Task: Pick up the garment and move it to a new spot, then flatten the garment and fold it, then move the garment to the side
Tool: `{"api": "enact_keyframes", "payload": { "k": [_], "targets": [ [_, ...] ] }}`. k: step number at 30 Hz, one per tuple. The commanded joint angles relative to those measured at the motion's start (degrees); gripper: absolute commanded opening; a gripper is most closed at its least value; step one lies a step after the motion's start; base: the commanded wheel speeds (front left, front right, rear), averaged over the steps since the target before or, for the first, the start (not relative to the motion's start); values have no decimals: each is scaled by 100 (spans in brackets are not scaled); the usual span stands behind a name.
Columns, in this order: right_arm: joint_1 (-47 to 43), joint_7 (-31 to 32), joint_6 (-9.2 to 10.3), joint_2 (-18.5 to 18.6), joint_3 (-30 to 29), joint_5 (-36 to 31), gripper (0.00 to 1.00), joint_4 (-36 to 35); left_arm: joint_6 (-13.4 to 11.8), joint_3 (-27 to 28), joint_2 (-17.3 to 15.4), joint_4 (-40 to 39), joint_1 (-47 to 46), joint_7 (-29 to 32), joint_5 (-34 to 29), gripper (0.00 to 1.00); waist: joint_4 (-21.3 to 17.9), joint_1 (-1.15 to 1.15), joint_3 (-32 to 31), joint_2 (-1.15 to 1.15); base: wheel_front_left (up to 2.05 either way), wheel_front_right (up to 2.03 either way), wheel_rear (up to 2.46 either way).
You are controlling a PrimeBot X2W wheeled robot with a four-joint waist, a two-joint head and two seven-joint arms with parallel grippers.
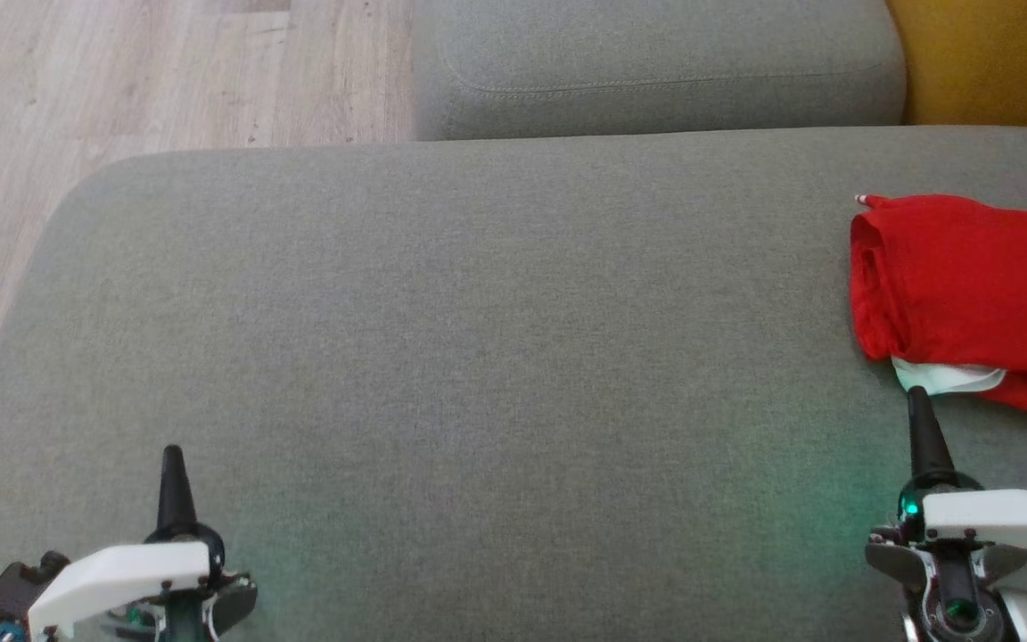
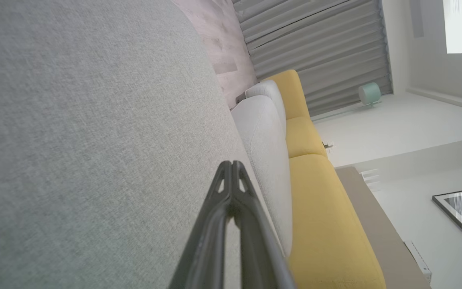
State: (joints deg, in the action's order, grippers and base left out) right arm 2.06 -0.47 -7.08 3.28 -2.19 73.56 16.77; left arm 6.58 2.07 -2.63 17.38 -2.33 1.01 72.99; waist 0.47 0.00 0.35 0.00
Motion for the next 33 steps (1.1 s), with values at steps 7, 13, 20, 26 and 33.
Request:
{"api": "enact_keyframes", "payload": {
  "k": [7,13,20,26,33],
  "targets": [
    [345,154,-33,99,-13,580,0,-245,61,252,-22,-244,-339,155,538,0,-12,0,-4,0,0,0,0],
    [358,256,-35,97,-75,948,0,-255,68,302,-23,-266,-351,256,893,0,-21,0,-7,0,0,0,0],
    [373,375,-37,94,-147,1376,0,-267,78,360,-23,-292,-366,374,1306,0,-31,0,-11,0,0,0,0],
    [387,478,-39,91,-210,1743,0,-277,85,409,-24,-315,-378,475,1661,0,-41,0,-14,0,0,0,0],
    [396,556,-41,85,-259,2005,0,-285,91,445,-25,-331,-387,549,1917,0,-47,0,-17,0,0,0,0]
  ]
}}
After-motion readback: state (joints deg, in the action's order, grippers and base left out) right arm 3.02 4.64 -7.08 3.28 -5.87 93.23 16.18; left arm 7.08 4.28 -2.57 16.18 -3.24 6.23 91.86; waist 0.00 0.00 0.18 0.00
